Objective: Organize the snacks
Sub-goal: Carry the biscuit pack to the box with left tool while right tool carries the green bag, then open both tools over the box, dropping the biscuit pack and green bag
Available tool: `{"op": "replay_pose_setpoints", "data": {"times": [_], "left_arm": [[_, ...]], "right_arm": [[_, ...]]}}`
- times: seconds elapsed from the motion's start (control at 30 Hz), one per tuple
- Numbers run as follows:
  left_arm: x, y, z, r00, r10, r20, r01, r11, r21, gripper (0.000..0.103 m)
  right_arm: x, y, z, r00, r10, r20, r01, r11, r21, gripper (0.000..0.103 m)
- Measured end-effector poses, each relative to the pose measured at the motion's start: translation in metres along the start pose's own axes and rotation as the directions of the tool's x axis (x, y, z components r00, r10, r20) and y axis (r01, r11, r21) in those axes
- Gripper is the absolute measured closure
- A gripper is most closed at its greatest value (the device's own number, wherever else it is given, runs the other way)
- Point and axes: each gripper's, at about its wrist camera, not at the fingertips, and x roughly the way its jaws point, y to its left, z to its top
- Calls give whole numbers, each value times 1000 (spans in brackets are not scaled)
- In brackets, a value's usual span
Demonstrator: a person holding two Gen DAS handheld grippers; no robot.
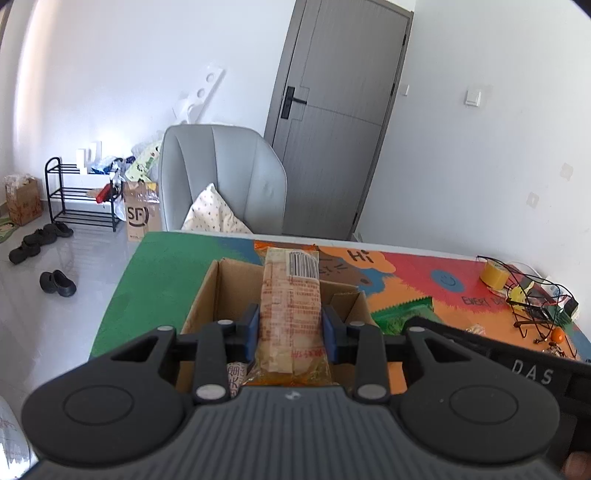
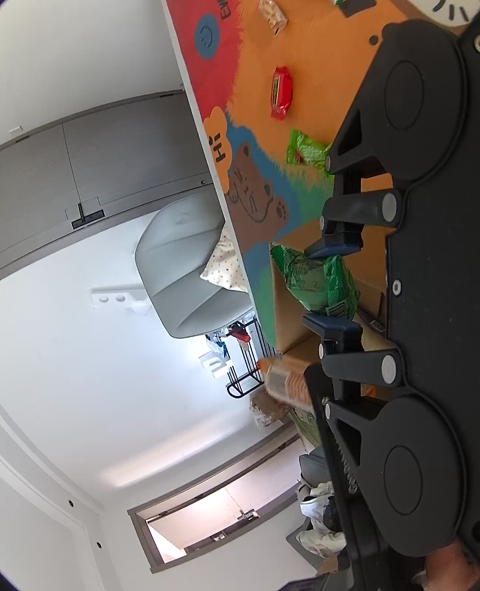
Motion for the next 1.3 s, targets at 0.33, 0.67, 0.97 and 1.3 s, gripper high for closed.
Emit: {"op": "replay_pose_setpoints", "data": {"times": [0.33, 0.67, 0.97, 1.3], "left_arm": [[34, 10, 0, 997, -22, -73, 21, 1000, -17, 69], [35, 27, 3, 994, -9, -106, 3, 998, -55, 56], [22, 30, 6, 996, 21, -85, -27, 997, -69, 46], [12, 6, -5, 997, 0, -82, -3, 1000, -27, 25]], "right_arm": [[23, 2, 8, 1000, -16, -20, 16, 1000, 0, 70], [46, 11, 13, 999, -8, -47, 7, 1000, -8, 69], [38, 10, 14, 1000, 2, -27, -2, 1000, 10, 45], [5, -16, 0, 999, -51, -19, 52, 996, 74, 44]]}}
